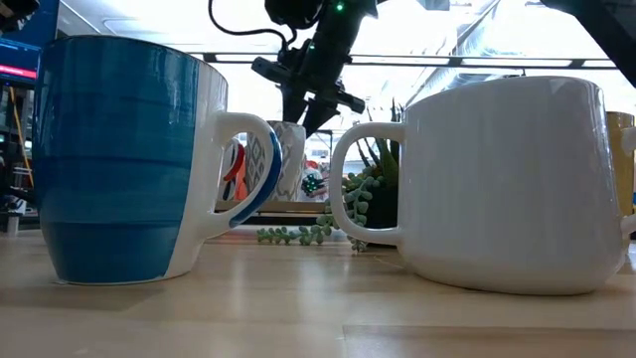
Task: Place coffee mugs
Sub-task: Put the gray patterned mug on the shelf
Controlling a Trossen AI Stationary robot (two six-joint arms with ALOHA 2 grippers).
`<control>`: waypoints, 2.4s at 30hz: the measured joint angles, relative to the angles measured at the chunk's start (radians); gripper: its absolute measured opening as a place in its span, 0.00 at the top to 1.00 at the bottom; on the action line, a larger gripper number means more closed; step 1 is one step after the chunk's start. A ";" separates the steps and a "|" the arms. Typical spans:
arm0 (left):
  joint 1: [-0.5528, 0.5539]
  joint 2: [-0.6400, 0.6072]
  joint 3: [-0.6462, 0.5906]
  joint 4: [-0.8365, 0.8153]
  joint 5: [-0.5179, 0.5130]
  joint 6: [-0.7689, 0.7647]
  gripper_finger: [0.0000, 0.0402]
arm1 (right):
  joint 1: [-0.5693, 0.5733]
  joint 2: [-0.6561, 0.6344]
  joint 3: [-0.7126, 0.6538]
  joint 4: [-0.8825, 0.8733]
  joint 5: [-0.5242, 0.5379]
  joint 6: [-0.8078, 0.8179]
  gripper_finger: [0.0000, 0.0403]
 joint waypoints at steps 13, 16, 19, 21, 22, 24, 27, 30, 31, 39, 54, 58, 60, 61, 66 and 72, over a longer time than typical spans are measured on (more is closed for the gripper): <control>0.000 0.000 0.000 0.000 0.000 0.000 0.63 | 0.021 -0.003 0.227 -0.189 0.013 -0.053 0.73; 0.000 0.000 0.000 0.000 0.000 0.000 0.63 | 0.039 -0.003 0.297 -0.306 0.040 -0.022 0.73; 0.000 0.000 0.000 0.000 0.000 0.000 0.63 | 0.057 -0.004 0.328 -0.428 0.048 0.027 0.73; 0.000 0.000 0.000 0.000 0.000 0.002 0.63 | 0.069 -0.004 0.328 -0.488 0.044 0.065 0.73; 0.000 0.000 0.000 0.000 0.000 0.008 0.63 | 0.076 -0.004 0.328 -0.517 0.040 0.081 0.73; 0.000 0.000 0.000 0.000 -0.003 0.023 0.63 | 0.090 0.004 0.328 -0.540 0.039 0.105 0.73; 0.000 0.000 0.000 0.000 -0.022 0.036 0.63 | 0.105 0.017 0.328 -0.537 0.041 0.108 0.73; 0.000 0.000 0.000 0.000 -0.026 0.036 0.63 | 0.112 0.033 0.328 -0.541 0.032 0.112 0.74; 0.000 0.000 0.000 0.000 -0.026 0.035 0.63 | 0.110 0.043 0.328 -0.543 0.026 0.112 0.75; 0.000 0.000 0.000 0.000 -0.026 0.017 0.63 | 0.109 0.108 0.327 -0.548 -0.001 0.094 0.83; 0.000 0.000 0.000 0.001 -0.025 0.017 0.63 | 0.107 0.143 0.327 -0.520 0.011 0.067 0.85; 0.000 0.000 0.000 0.001 -0.024 0.018 0.63 | 0.104 0.138 0.327 -0.512 0.043 0.067 0.85; 0.000 0.000 0.000 0.001 -0.023 0.018 0.63 | 0.101 0.138 0.327 -0.511 0.030 0.067 0.85; 0.000 0.000 0.000 0.001 -0.023 0.018 0.63 | 0.100 0.139 0.327 -0.507 0.024 0.067 0.85; 0.000 0.000 0.000 0.001 -0.023 0.018 0.63 | 0.100 0.145 0.327 -0.479 0.019 0.053 0.85; 0.000 0.000 0.000 0.001 -0.023 0.018 0.63 | 0.099 0.145 0.327 -0.453 0.019 0.044 0.85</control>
